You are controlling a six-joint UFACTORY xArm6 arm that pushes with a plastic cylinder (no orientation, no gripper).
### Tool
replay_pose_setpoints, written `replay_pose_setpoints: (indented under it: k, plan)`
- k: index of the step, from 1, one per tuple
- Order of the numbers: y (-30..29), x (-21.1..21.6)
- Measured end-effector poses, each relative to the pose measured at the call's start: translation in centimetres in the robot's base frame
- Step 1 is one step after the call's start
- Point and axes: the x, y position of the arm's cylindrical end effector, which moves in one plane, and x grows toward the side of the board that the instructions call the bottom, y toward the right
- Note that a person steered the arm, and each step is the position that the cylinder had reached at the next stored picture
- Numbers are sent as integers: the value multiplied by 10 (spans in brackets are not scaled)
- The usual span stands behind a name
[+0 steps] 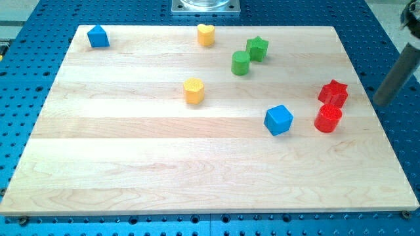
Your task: Push the red star to the right side of the green circle
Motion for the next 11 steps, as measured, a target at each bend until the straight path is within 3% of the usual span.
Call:
replay_pose_setpoints:
  k: [1, 3, 6, 7, 8, 9, 11]
  plan:
    - [-39, -10]
    - [-74, 21]
    - [-87, -61]
    - [-102, -9]
    - [-134, 7]
    - [-143, -49]
    - [-137, -94]
